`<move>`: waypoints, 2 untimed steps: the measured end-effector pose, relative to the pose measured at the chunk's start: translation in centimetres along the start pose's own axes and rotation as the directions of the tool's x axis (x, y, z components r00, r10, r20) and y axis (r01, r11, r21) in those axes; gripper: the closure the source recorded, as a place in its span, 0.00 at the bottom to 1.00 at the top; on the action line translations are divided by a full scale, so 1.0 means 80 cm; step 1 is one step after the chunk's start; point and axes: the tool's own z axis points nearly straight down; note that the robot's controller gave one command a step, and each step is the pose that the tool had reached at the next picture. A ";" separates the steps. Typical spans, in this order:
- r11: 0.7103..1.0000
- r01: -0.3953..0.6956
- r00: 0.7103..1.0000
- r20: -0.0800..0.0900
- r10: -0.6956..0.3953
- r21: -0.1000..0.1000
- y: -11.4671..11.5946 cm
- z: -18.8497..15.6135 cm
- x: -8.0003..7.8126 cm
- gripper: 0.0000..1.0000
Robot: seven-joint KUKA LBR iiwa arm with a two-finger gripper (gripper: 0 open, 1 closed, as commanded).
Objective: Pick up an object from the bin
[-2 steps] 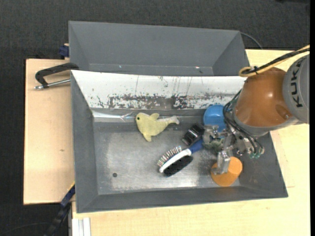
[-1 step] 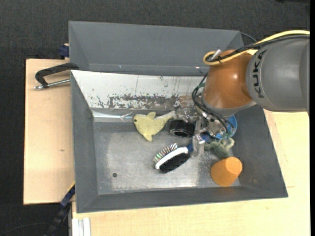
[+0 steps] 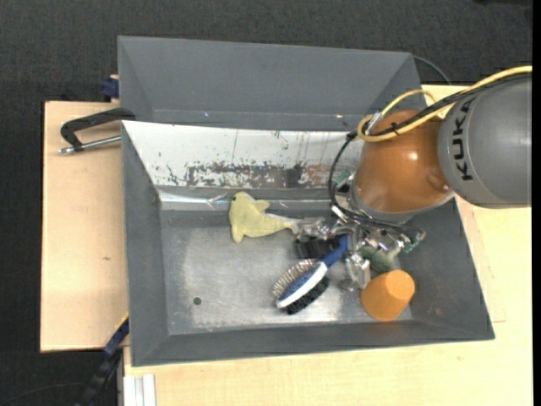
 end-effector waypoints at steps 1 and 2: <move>1.000 0.002 1.000 0.005 -0.002 0.001 0.001 -0.001 -0.003 1.00; 0.853 0.522 0.853 -0.001 -0.522 0.003 -0.104 -0.123 0.048 1.00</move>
Offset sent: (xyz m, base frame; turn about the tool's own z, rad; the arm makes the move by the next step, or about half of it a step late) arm 0.0000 0.0000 0.0000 0.0000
